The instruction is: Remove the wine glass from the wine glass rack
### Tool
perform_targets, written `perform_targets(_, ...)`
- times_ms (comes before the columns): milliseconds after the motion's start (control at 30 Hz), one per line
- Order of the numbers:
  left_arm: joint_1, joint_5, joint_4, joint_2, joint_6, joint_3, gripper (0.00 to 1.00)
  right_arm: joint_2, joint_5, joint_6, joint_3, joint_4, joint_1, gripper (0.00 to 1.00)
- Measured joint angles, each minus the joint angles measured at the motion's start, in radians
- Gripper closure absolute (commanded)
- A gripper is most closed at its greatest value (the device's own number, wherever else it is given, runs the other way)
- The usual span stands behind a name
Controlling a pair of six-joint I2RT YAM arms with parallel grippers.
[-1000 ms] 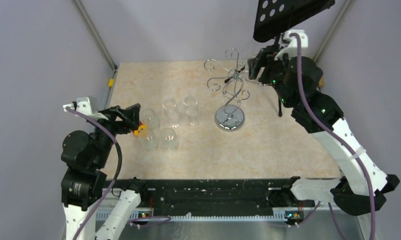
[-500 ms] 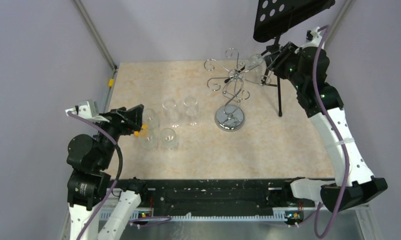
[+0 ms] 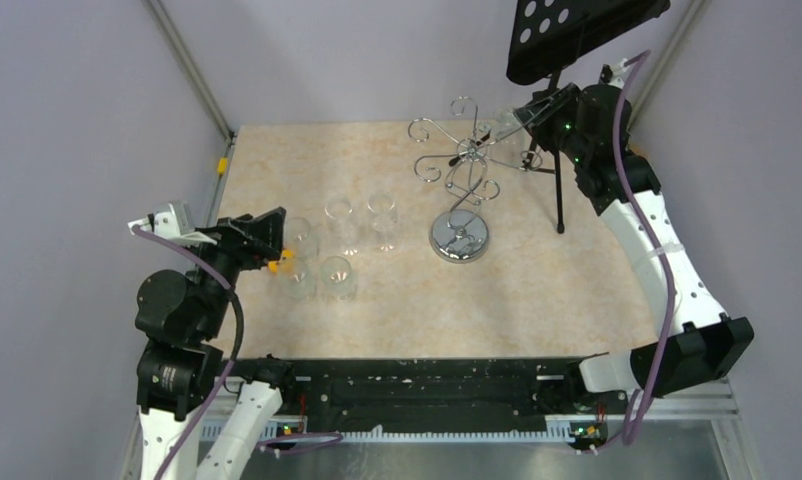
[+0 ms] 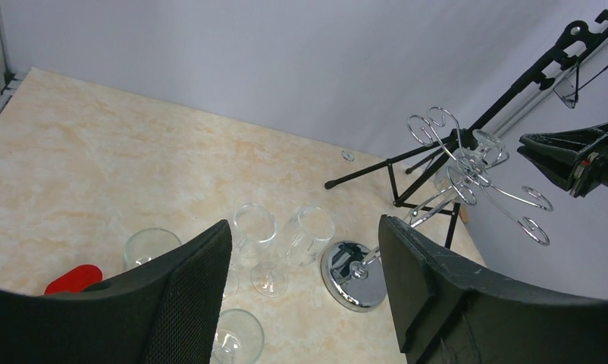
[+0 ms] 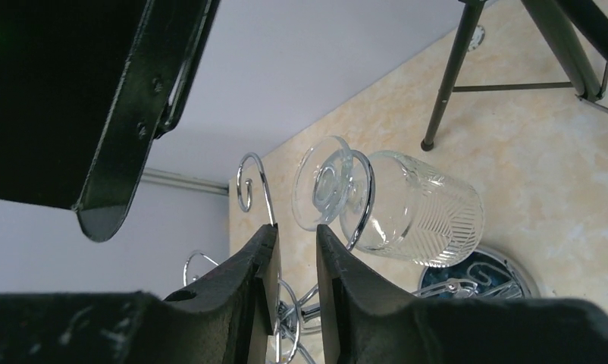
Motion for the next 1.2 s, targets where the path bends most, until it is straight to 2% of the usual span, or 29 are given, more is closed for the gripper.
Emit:
perform_targets(200, 0.0, -0.033, -0.001, 0.0, -0.008, -0.003, 0.26, 0.045, 0.021, 0.053, 0.0, 0.017, 0.0, 0.77)
perform_targets(467, 0.0, -0.048, -0.002, 0.0, -0.016, -0.005, 0.26, 0.049, 0.053, 0.079, -0.001, 0.013, 0.0, 0.72)
perform_targets(933, 0.0, -0.109, -0.027, 0.0, -0.017, -0.005, 0.25, 0.075, 0.061, 0.157, 0.001, 0.027, 0.0, 0.72)
perform_targets(1200, 0.0, -0.125, -0.04, 0.0, -0.016, -0.005, 0.25, 0.076, 0.064, 0.225, -0.049, 0.116, 0.0, 0.73)
